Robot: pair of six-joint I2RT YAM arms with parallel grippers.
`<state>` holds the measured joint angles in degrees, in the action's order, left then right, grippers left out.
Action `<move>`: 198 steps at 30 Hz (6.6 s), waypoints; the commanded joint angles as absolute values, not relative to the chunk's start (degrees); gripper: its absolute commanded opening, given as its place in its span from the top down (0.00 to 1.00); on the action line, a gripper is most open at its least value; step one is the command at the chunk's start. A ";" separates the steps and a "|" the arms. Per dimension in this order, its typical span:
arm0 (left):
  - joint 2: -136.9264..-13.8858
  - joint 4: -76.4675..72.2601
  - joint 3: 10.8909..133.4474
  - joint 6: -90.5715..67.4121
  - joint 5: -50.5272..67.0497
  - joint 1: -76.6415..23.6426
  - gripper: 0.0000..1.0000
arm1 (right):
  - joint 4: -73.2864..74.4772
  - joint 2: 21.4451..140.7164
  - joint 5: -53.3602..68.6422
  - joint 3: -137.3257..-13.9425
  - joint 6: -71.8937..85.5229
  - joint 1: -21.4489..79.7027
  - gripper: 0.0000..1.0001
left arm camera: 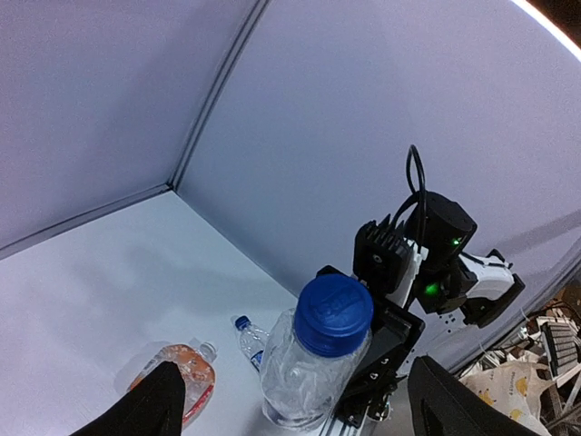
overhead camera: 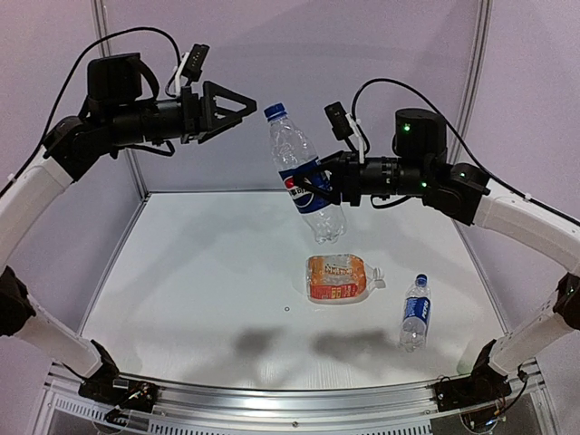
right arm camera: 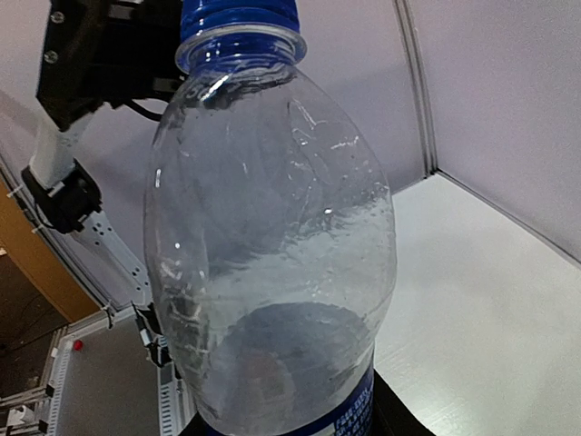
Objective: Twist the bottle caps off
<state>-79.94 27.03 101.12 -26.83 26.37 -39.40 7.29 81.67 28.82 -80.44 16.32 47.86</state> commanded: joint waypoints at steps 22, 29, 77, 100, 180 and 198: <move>-87.82 24.44 109.58 -26.95 32.29 -43.14 0.31 | 0.82 82.46 40.00 -78.33 21.80 47.55 0.61; -88.74 25.25 109.69 -26.72 32.65 -43.24 0.41 | 1.21 83.03 39.82 -79.00 21.42 47.59 0.61; -95.65 47.95 117.39 -39.68 2.11 -43.23 0.30 | 17.08 91.45 4.42 -84.25 12.54 48.96 0.64; -83.26 19.77 101.77 -30.53 38.75 -36.47 0.26 | -2.82 86.92 41.04 -81.12 24.77 48.88 0.61; -83.50 24.86 100.37 -28.12 27.42 -39.81 0.63 | 3.08 92.72 43.39 -86.50 24.16 48.81 0.62; -90.57 49.46 112.82 -41.17 -2.16 -44.86 0.90 | 12.48 97.20 22.68 -91.53 19.43 48.99 0.62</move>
<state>-86.91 35.38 107.85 -32.16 13.65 -42.65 6.39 93.86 36.93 -87.44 22.35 48.99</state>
